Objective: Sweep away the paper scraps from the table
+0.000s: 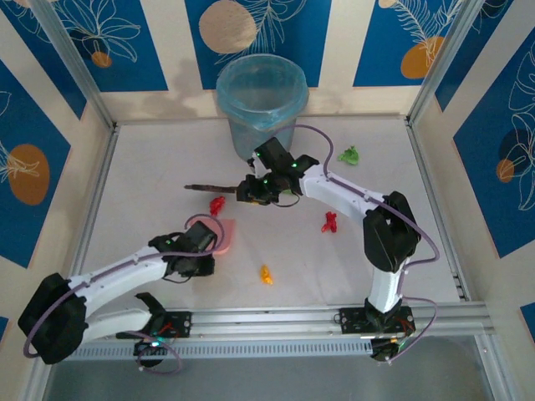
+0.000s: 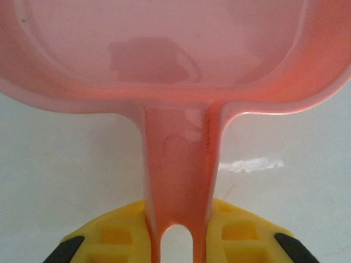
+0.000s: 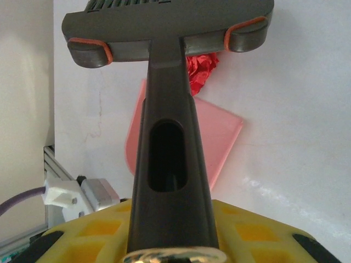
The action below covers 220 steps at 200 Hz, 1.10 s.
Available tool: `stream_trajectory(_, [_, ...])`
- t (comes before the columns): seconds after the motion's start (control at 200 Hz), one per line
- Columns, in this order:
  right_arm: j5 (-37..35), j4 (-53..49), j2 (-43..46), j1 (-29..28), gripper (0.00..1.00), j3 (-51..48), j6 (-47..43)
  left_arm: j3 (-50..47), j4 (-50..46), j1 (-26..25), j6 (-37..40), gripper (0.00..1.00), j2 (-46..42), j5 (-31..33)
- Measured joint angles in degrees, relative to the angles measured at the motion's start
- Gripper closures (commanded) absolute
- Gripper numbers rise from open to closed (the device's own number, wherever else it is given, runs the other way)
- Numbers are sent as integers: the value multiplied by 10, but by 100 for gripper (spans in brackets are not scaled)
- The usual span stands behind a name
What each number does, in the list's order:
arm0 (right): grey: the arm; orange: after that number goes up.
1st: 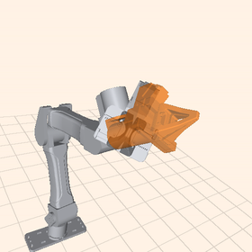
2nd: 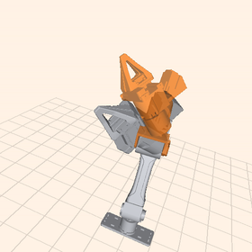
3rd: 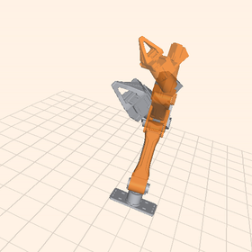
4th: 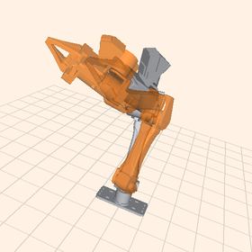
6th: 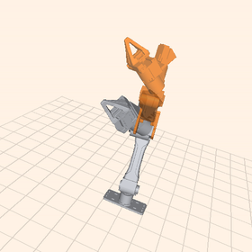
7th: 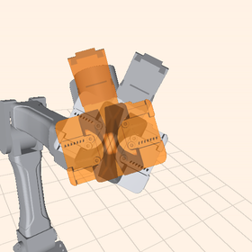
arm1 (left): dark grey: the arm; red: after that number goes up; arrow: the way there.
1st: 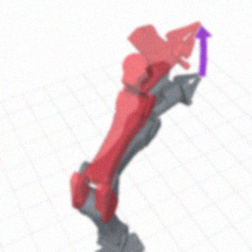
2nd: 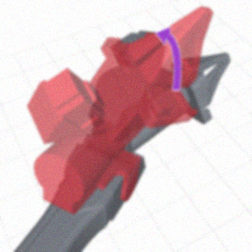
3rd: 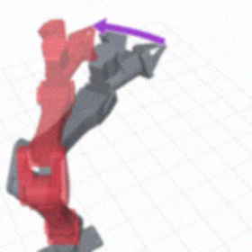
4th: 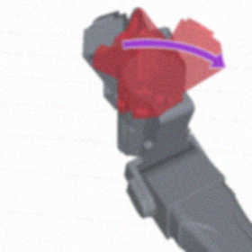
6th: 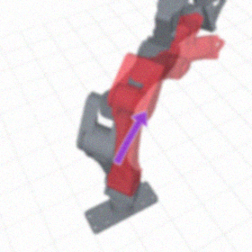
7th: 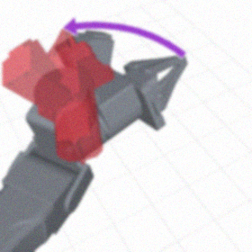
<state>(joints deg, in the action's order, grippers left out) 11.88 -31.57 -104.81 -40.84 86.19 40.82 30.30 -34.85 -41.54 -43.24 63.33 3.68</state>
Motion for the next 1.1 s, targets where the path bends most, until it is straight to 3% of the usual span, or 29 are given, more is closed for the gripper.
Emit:
stream_trajectory(0.115, [26,17,6,1,100,-18,7,3,21,14,8,100,14,-2])
stream_trajectory(0.325, [82,74,64,4,100,-136,43,3,45,43,27,100,28,-1])
stream_trajectory(0.675, [160,150,173,10,100,-250,112,5,62,47,49,100,40,19])
stream_trajectory(1.1, [152,143,244,32,100,-285,132,5,64,47,59,100,38,29])
